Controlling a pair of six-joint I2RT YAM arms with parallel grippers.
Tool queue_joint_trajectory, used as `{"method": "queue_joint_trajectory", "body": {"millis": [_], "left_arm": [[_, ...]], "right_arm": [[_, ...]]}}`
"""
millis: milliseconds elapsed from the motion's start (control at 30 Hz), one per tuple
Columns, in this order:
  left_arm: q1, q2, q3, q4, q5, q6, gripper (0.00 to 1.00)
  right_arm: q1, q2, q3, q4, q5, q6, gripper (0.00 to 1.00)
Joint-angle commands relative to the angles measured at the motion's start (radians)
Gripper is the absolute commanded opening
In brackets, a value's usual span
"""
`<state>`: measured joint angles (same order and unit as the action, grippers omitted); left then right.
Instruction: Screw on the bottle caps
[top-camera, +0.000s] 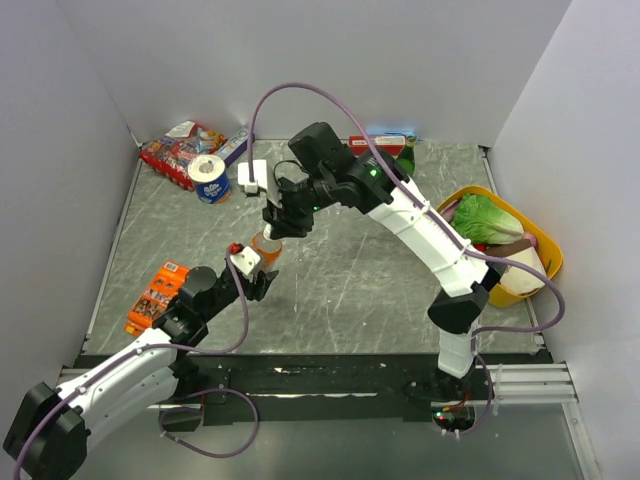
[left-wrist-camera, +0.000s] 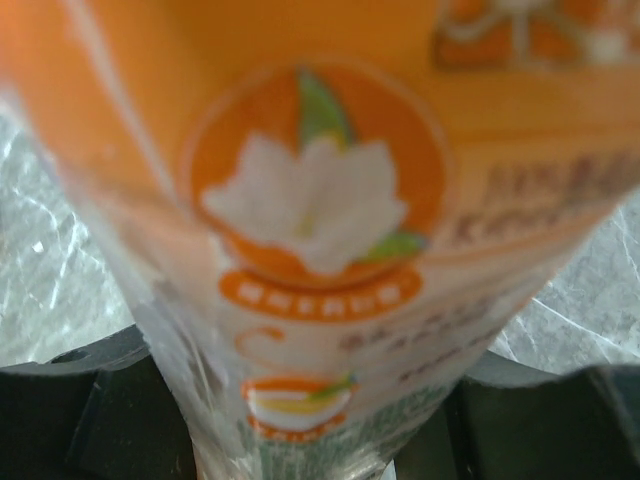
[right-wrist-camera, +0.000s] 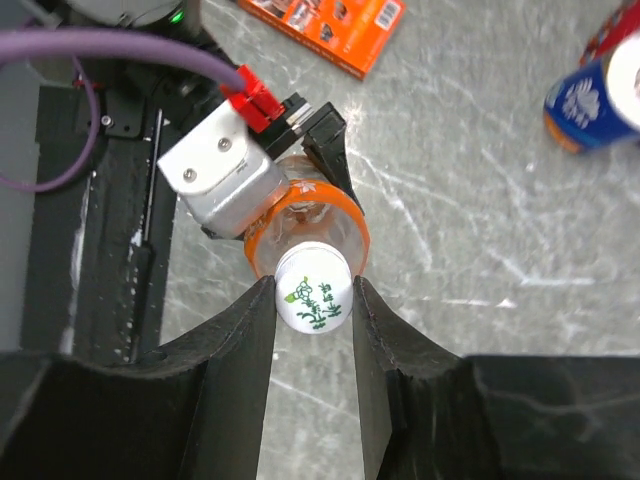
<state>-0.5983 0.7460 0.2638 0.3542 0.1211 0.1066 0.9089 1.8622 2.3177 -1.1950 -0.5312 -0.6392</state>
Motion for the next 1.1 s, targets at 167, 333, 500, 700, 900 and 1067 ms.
{"method": "queue_joint_trajectory", "body": {"millis": [167,333,500,700,900,1067], "left_arm": [[-0.018,0.029,0.011,0.223,-0.117,-0.146,0.01],[-0.018,0.042,0.006,0.221,-0.1,-0.165,0.01],[-0.018,0.056,0.005,0.204,-0.081,-0.128,0.01],[-0.018,0.085,0.003,0.204,-0.057,-0.13,0.01],[-0.018,0.099,-0.001,0.21,-0.028,-0.128,0.01],[-0.018,0.108,0.002,0.209,0.006,-0.127,0.01]], "right_arm": [[0.022,0.02,-0.006,-0.135,0.066,0.263,0.2],[0.024,0.031,0.041,-0.141,0.073,0.26,0.2],[0.024,0.02,0.057,-0.141,0.054,0.23,0.26],[0.024,-0.034,0.036,-0.106,0.063,0.174,0.48],[0.024,-0.127,-0.036,-0.037,0.128,0.124,0.67],[0.021,-0.175,-0.098,-0.017,0.197,0.107,0.74]]}}
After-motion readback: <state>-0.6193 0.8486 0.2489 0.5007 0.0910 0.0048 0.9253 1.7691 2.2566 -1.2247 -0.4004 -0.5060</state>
